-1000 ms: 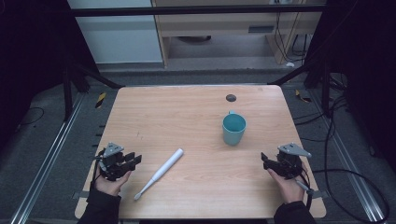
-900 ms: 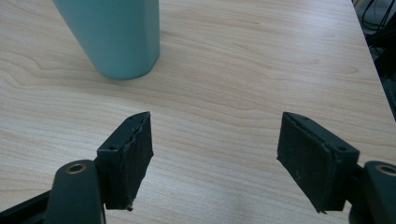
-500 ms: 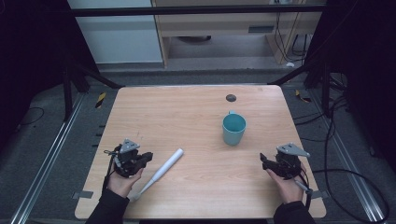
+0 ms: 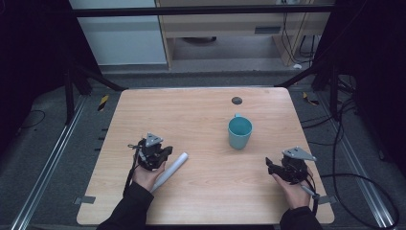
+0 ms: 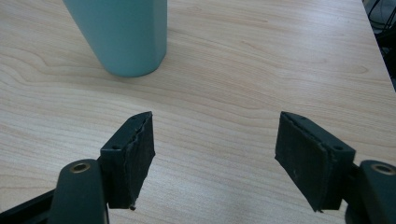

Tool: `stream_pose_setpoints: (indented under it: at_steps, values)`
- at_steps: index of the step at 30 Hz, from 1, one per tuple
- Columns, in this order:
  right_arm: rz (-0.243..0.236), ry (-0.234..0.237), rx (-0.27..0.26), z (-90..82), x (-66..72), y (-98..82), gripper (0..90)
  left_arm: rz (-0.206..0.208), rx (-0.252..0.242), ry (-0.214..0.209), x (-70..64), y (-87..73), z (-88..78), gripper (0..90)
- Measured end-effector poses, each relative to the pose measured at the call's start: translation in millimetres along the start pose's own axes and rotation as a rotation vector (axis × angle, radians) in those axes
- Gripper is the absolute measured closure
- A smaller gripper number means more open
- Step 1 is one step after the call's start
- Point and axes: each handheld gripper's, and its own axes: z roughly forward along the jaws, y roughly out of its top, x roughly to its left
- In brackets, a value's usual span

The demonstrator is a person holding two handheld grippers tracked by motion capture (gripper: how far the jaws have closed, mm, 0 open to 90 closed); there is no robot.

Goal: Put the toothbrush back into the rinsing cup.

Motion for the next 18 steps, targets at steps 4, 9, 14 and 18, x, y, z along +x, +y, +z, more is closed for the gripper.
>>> stream_pose_setpoints:
  at_steps: [4,9,14,18]
  values:
    - [-0.004,0.000,-0.001,0.4,0.2,0.0,28.2,-0.002,0.018,-0.004,-2.2,0.3,8.5,89.9]
    - [-0.006,-0.002,0.004,1.1,0.6,-0.1,28.2,-0.015,0.045,-0.004,-5.5,0.4,23.3,90.0]
    - [-0.007,-0.001,0.004,1.0,0.1,-0.1,28.1,-0.012,0.070,-0.006,-7.7,-1.0,29.5,90.0]
    - [-0.008,-0.002,0.002,0.6,0.1,0.0,28.1,0.000,0.057,-0.024,-8.8,0.2,22.6,90.0]
